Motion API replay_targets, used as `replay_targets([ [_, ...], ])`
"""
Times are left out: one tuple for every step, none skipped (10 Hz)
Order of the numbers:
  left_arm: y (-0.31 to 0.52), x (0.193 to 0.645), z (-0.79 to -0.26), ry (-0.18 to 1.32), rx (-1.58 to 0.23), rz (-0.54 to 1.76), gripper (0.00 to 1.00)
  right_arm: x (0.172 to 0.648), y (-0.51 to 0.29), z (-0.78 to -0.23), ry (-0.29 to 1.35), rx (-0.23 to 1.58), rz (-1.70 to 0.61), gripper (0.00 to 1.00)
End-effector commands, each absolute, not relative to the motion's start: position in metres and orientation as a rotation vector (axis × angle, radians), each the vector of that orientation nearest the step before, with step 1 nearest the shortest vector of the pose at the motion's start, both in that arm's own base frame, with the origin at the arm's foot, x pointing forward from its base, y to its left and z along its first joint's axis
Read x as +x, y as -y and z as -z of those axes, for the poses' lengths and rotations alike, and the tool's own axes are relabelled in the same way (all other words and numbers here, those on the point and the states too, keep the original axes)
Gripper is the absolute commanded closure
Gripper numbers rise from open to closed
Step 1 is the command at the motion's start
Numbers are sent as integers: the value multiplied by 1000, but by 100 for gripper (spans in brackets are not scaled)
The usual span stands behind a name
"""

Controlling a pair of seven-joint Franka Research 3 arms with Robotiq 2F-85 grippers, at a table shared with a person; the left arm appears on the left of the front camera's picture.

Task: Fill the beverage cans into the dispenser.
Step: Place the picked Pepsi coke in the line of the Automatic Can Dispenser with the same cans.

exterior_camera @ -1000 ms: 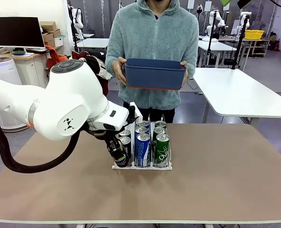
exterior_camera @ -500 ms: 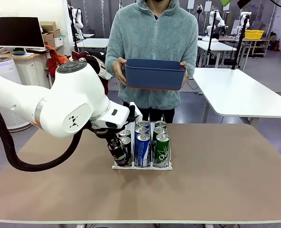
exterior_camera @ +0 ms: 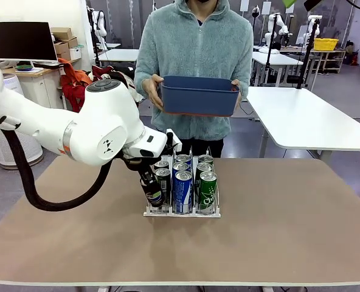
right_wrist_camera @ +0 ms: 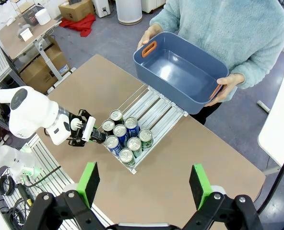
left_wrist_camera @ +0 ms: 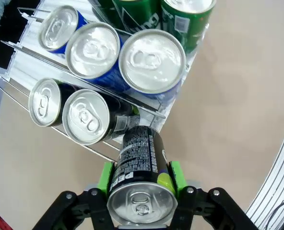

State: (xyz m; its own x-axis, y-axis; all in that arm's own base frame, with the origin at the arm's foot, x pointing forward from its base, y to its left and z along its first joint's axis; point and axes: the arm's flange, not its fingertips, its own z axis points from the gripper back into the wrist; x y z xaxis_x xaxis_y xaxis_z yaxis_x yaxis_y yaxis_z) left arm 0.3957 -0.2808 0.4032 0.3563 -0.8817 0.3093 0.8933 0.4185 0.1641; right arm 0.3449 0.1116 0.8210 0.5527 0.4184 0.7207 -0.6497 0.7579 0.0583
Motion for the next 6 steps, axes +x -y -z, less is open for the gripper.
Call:
replay_targets([
  [277,424,-408,428,-23,1162,42,345,-112,-820,755,337,-644,0],
  [281,432,-410,444,-20,1155,42,345,-112,-820,755,337,-644,0],
  [285,440,-411,453,-27,1154,42,345,-112,-820,755,337,-644,0],
  [285,443,-410,440,-37,1163,42,345,-112,-820,755,337,-644,0],
  [286,447,-406,432,-45,1159,42,345,-112,-820,755,337,-644,0],
  [288,452,-405,434,-47,1145,42,345,-112,-820,755,337,-644,0],
])
